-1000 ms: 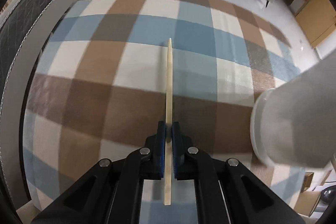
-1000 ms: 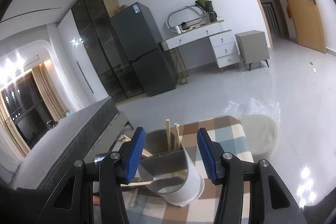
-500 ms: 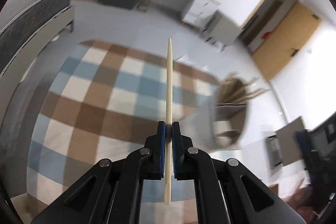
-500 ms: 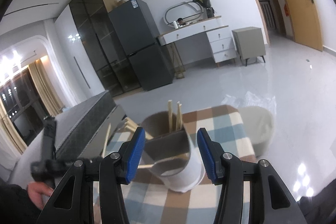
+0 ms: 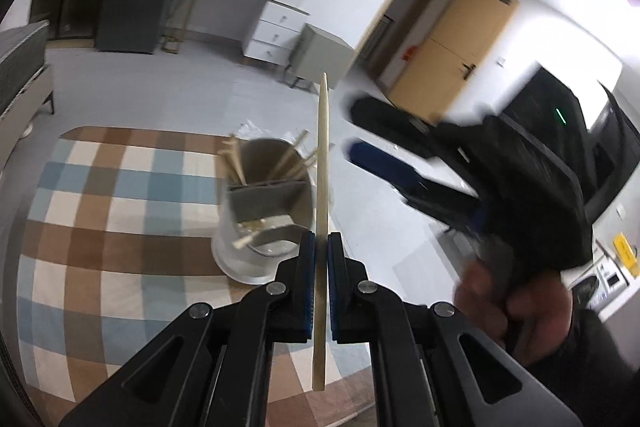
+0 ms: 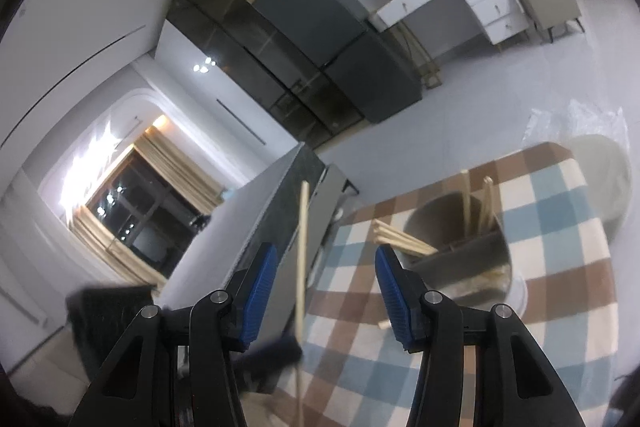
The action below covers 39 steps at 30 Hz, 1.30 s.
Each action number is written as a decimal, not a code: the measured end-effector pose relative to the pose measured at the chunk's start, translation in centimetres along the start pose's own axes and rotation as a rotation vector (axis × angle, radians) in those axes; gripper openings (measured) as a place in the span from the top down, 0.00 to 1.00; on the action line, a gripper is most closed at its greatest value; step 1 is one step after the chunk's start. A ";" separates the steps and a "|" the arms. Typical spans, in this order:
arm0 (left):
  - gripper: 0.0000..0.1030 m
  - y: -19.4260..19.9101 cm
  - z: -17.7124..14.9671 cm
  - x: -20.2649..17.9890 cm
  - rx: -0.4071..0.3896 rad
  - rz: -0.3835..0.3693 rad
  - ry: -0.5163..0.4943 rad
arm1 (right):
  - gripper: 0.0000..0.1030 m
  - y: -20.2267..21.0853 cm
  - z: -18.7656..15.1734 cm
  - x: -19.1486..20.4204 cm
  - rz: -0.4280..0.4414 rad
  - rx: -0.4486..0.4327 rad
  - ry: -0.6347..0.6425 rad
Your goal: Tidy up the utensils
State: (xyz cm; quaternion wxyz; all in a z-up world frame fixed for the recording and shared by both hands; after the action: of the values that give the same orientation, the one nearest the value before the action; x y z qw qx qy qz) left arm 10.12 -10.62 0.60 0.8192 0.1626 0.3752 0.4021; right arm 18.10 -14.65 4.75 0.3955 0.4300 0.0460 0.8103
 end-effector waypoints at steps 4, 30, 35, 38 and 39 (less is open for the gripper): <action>0.99 -1.4 -0.2 -0.5 0.032 -0.008 -0.042 | 0.65 -0.9 0.6 -0.1 0.019 0.037 0.007; 0.51 0.0 0.7 13.8 -0.006 0.281 0.167 | 0.97 -2.9 8.9 1.2 -0.350 -0.457 0.458; 0.51 -0.1 0.3 15.4 0.000 0.343 0.158 | 0.97 -6.5 6.3 1.2 -0.394 -0.426 0.564; 0.40 0.0 0.3 16.2 -0.006 0.363 0.162 | 0.97 -7.8 4.6 0.2 -0.416 -0.384 0.565; 0.39 0.0 0.3 16.4 -0.010 0.367 0.168 | 0.97 -7.9 4.2 -0.2 -0.421 -0.376 0.563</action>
State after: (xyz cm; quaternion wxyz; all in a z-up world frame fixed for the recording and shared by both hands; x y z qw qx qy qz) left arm 16.81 2.23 -7.13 0.6986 0.1901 0.4044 0.5588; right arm 25.96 -10.50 4.01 0.5967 0.0925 0.0904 0.7919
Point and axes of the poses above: each gripper's, at about its wrist camera, not at the fingertips, and y roughly against the way its jaws point, x to its left, z to its top, the point moved 9 cm from there along -y, roughly the way its jaws point, and after that the axes turned 3 degrees about -z, right-handed, at the moved point
